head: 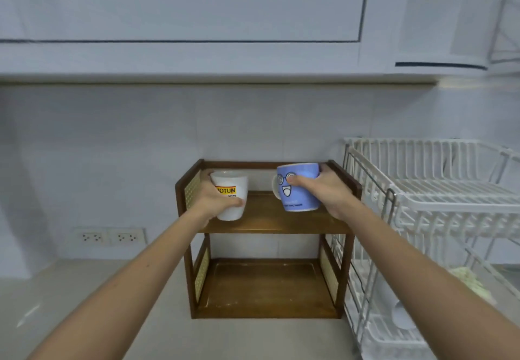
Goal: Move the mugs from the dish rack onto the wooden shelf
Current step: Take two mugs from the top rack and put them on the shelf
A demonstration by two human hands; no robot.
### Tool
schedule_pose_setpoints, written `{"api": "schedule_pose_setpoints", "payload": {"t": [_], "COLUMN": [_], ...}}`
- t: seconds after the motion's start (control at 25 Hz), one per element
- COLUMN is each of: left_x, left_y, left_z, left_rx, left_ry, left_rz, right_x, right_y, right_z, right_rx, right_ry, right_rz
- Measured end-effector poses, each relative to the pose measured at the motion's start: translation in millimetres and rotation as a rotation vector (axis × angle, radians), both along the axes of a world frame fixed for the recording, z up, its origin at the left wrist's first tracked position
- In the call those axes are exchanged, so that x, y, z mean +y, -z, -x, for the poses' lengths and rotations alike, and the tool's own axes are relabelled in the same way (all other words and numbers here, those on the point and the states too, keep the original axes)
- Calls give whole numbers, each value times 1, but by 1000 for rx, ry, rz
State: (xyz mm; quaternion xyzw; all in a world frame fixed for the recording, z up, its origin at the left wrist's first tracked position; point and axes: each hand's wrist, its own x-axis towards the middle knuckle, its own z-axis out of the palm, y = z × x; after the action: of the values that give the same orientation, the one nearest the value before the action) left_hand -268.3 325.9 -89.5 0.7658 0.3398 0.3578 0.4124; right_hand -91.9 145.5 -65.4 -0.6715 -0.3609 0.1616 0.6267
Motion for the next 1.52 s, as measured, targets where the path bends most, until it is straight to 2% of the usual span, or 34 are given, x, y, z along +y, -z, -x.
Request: {"api": "schedule_pose_setpoints", "payload": {"t": [0.12, 0.4, 0.68, 1.2, 1.28, 1.36, 1.44, 1.52], "left_x": [15, 47, 60, 70, 63, 47, 19, -22], "left_y": [13, 30, 42, 51, 52, 54, 64, 80], "left_z": [-8, -21, -26, -32, -29, -25, -22, -17], "left_rx": [-16, -6, -89, -79, -62, -61, -140, -224], "left_ry": [-15, 0, 36, 43, 30, -53, -178, -194], "left_rz": [-29, -51, -8, -44, -48, -68, -124, -191], "right_x": [22, 68, 83, 101, 96, 84, 62, 28], "right_y": [18, 31, 59, 62, 65, 72, 82, 93], "right_z": [-3, -12, -30, -45, -39, -28, -13, 5], "right_rx": [-47, -145, -114, -91, -55, -68, -202, -337], "right_ry": [71, -47, -63, -178, -142, -19, 122, 153], "right_rz": [19, 95, 137, 154, 156, 180, 181, 141]}}
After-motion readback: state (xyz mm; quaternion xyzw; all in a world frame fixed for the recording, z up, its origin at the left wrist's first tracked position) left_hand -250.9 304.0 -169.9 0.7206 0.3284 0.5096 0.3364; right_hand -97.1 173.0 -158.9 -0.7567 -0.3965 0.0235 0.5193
